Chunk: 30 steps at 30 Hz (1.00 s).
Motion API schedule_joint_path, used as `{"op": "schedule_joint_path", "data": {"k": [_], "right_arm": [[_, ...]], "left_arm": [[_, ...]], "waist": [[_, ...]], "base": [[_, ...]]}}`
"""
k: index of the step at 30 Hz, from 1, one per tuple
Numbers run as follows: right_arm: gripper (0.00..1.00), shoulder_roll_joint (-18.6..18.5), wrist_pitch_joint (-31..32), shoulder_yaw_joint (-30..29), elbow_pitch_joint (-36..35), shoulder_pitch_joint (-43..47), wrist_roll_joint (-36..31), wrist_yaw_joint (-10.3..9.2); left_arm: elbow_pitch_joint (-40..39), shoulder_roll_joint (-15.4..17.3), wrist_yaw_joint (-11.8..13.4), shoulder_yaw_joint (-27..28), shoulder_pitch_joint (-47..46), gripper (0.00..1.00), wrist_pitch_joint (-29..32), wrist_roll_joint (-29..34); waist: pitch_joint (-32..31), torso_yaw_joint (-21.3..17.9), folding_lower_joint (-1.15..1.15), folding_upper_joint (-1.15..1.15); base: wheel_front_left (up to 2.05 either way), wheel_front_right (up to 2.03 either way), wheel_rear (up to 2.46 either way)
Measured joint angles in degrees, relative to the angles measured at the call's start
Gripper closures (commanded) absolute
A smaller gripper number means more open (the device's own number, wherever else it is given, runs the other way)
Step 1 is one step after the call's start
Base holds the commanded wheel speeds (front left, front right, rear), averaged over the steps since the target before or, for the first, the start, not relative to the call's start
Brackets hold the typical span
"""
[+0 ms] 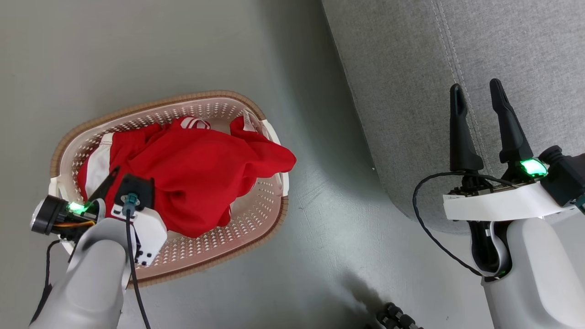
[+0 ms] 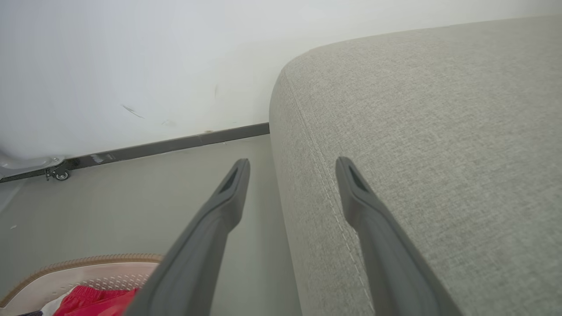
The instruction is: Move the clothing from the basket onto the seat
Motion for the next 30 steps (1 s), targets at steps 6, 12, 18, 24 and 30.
{"op": "schedule_joint_path", "data": {"k": [6, 12, 18, 24, 30], "right_arm": [[0.00, 0.0, 0.0, 0.1, -0.1, 0.0, 0.1, 0.00], [0.00, 0.0, 0.0, 0.4, -0.2, -0.1, 0.1, 0.00], [0.00, 0.0, 0.0, 0.8, -0.3, -0.1, 0.1, 0.00], [0.00, 0.0, 0.0, 1.0, -0.4, -0.2, 0.1, 0.00], [0.00, 0.0, 0.0, 1.2, -0.5, -0.2, 0.6, 0.00]], "left_arm": [[1.6, 0.2, 1.5, 0.6, -2.4, 0.00, 1.8, 0.4], [3.2, 0.2, 2.5, 0.8, -3.0, 0.00, 3.4, 0.4], [4.5, 0.4, 4.4, 0.9, -5.0, 0.00, 4.9, 0.9], [5.5, 1.1, 6.6, 0.9, -5.5, 0.00, 5.9, 1.6], [6.5, 1.9, 8.7, 1.0, -7.5, 0.00, 6.9, 2.5]], "waist": [[0.9, -0.3, 0.00, 0.00], [1.8, -0.6, 0.00, 0.00], [2.6, -0.8, 0.00, 0.00], [3.3, -1.1, 0.00, 0.00], [3.8, -1.4, 0.00, 0.00]], "base": [[0.00, 0.00, 0.00], [0.00, 0.00, 0.00], [0.00, 0.00, 0.00], [0.00, 0.00, 0.00], [0.00, 0.00, 0.00]]}}
